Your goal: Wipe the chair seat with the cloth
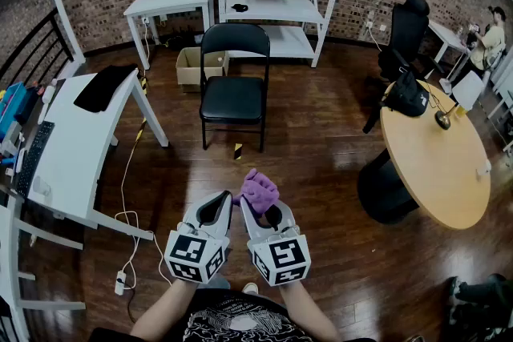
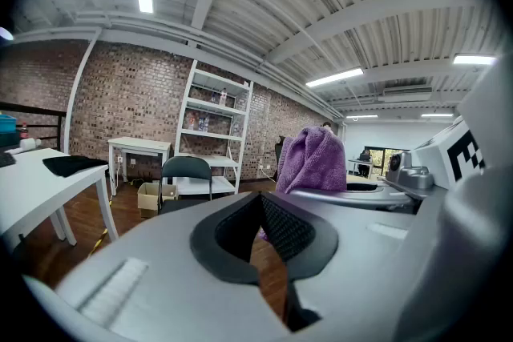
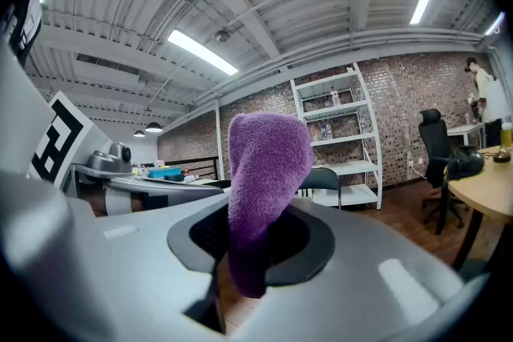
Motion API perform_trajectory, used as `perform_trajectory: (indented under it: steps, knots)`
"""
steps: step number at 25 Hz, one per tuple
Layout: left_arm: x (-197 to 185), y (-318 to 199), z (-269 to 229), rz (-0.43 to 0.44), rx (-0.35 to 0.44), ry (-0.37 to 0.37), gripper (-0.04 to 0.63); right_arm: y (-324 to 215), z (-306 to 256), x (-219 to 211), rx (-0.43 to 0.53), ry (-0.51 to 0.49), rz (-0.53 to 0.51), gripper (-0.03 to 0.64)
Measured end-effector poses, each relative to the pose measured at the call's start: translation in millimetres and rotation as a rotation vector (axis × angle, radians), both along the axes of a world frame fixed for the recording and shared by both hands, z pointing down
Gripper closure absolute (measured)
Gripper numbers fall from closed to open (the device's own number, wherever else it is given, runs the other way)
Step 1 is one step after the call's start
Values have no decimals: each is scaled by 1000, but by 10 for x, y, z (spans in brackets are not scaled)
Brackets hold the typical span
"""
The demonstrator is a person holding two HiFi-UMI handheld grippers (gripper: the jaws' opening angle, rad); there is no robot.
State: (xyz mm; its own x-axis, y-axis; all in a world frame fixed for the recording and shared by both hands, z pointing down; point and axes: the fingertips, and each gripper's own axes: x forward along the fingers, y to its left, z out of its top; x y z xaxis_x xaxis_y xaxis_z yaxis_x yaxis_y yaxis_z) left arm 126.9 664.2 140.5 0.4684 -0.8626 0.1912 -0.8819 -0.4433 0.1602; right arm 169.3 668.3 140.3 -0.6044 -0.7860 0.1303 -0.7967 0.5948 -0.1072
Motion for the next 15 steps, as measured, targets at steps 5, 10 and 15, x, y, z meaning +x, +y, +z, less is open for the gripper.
perform_trajectory:
  steps: [5, 10, 15]
  knots:
    - [-94, -338, 130, -7, -8, 6, 591, -345, 131, -71, -7, 19, -8, 532]
    - [-255, -882, 190, -13, -16, 30, 591, -868, 186, -207, -13, 40, -10, 532]
    - [-526, -1601, 210, -2, -30, 47, 591, -1535, 218, -484, -34, 57, -1, 532]
